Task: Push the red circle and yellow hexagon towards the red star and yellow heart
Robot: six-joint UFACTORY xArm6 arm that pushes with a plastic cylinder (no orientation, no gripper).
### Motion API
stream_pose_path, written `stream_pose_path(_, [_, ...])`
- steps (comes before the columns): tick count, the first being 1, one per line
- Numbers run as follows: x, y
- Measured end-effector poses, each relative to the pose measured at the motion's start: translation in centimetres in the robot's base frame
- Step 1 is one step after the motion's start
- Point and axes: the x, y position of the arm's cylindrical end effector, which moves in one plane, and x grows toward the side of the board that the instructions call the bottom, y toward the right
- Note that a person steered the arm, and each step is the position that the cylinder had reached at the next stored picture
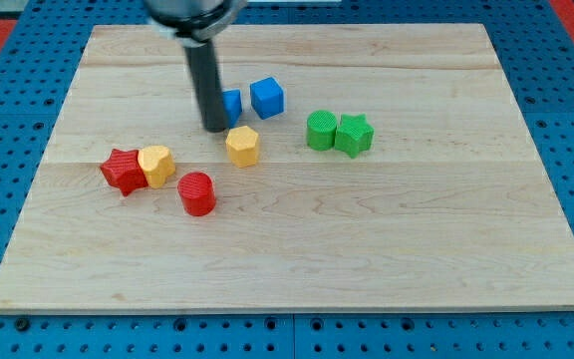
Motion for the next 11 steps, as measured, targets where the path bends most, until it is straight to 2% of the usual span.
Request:
stream_pose_path(1, [0.7,3.7])
stream_pose_path(2, [5.1,1.4])
stream_pose_path(3, [7.8,-1.9])
stream_pose_path(4, [8.6,-2.8])
stream_pose_path(5, [9.3,-1.2])
stream_pose_path(7, [14.4,0.1])
stream_pose_path(8, [17.0,-3.8])
stream_pose_path(9, [17.0,-4.0])
stream_pose_path(10, [14.8,-4.4])
stream_pose_path(11, [14.4,-4.7])
